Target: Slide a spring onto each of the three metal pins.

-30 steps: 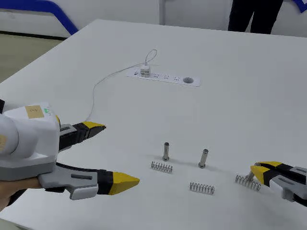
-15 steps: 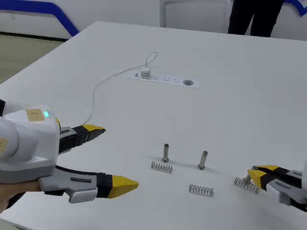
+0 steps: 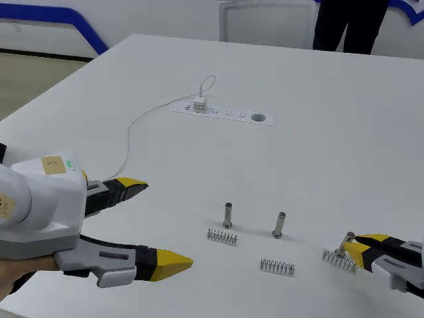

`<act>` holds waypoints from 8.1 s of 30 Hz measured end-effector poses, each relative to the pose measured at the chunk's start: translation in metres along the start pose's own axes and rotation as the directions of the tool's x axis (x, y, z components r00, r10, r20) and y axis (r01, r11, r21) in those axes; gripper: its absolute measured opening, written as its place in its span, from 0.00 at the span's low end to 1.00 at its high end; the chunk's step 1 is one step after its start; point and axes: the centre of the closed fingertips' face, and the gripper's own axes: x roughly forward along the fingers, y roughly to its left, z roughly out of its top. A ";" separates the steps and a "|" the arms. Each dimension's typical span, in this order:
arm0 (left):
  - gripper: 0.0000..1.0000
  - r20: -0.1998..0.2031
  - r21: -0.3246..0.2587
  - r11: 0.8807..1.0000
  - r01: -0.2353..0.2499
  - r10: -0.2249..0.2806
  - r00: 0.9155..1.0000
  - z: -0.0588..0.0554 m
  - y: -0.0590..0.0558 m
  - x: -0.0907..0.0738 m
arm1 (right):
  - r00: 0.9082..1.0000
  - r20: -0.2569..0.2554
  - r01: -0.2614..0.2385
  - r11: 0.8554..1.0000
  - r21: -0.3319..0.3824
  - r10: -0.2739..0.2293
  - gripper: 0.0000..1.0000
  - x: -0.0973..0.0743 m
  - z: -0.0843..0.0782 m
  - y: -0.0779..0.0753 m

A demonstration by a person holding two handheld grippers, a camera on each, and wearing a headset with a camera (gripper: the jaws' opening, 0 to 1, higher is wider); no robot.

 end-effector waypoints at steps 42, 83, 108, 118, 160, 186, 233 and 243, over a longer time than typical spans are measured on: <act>0.86 -0.038 -0.012 1.000 0.025 -0.026 0.999 -0.013 -0.004 0.012 | 0.961 -0.207 -0.210 0.969 -0.130 0.181 0.16 0.016 -0.041 0.025; 0.81 -0.005 0.045 0.987 0.153 -0.152 0.988 0.011 -0.039 0.051 | 0.963 -0.135 -0.261 0.936 -0.236 0.234 0.10 -0.026 0.003 0.049; 0.60 0.041 0.152 0.947 0.284 -0.294 0.955 0.042 -0.082 0.075 | 0.925 -0.100 -0.374 0.827 -0.419 0.368 0.10 -0.052 0.062 0.121; 0.49 0.032 0.193 0.925 0.329 -0.341 0.940 0.044 -0.099 0.079 | 0.900 -0.134 -0.427 0.776 -0.464 0.415 0.10 -0.046 0.062 0.144; 0.11 -0.123 0.439 0.795 0.418 -0.407 0.905 0.024 -0.119 0.081 | 0.843 -0.245 -0.527 0.639 -0.561 0.480 0.10 -0.048 0.059 0.166; 0.10 -0.106 0.467 0.779 0.419 -0.420 0.901 0.030 -0.122 0.078 | 0.822 -0.236 -0.559 0.652 -0.512 0.519 0.12 -0.052 0.053 0.160; 0.11 -0.046 0.407 0.842 0.355 -0.369 0.928 0.038 -0.117 0.084 | 0.793 0.000 -0.565 0.735 -0.374 0.610 0.10 -0.058 0.107 0.184; 0.22 -0.021 0.397 0.866 0.304 -0.323 0.946 0.042 -0.106 0.084 | 0.796 0.021 -0.558 0.747 -0.361 0.605 0.10 -0.058 0.113 0.182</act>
